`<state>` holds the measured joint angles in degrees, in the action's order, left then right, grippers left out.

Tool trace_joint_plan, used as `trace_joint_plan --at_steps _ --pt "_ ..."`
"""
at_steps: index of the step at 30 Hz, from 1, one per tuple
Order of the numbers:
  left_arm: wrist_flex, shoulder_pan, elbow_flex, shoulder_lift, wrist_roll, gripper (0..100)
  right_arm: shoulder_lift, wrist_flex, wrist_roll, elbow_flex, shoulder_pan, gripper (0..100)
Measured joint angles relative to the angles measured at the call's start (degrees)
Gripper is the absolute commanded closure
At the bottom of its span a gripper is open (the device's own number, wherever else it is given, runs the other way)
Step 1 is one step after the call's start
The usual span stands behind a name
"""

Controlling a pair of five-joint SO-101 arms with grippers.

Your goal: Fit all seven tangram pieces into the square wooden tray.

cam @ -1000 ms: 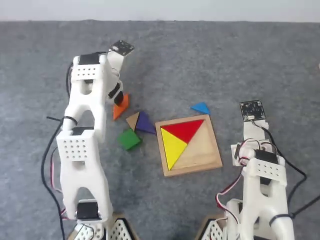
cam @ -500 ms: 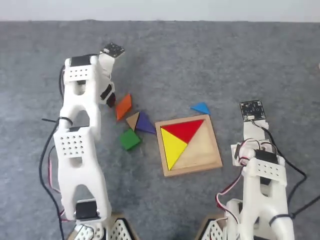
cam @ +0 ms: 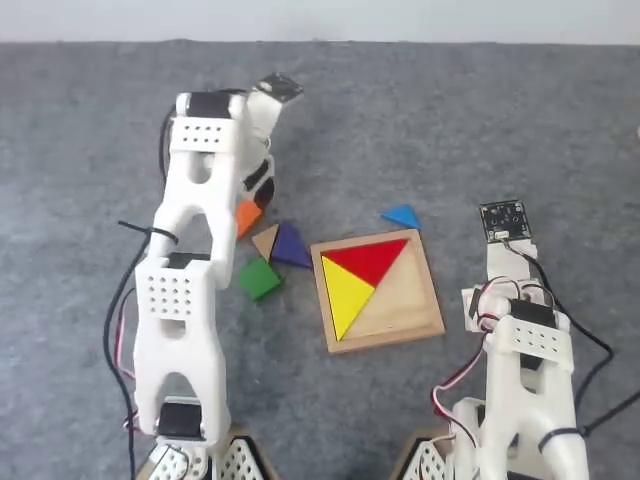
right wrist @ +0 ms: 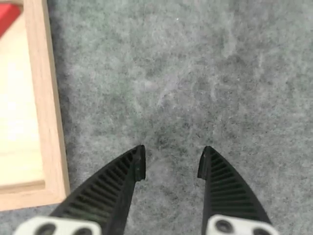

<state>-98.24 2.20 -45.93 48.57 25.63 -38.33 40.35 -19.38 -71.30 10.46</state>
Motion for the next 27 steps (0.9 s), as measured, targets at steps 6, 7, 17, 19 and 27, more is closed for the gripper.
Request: trace_joint_plan --at_steps 6,7,17,19,27 --pt "0.00 0.09 0.00 5.98 -0.44 83 0.00 0.00 0.00 0.00 0.00 81.2" --pt "0.00 0.00 -0.09 6.51 -0.44 83 0.00 0.00 0.00 0.00 0.00 81.2" --pt "0.09 1.32 -1.05 7.91 -0.18 83 0.00 0.00 0.00 0.00 0.00 81.2" --pt "0.09 2.55 -0.18 8.53 0.09 83 0.00 0.00 0.00 0.00 0.00 81.2" --pt "0.09 4.75 -1.58 8.79 1.32 82 0.00 0.00 0.00 0.00 0.00 81.2"
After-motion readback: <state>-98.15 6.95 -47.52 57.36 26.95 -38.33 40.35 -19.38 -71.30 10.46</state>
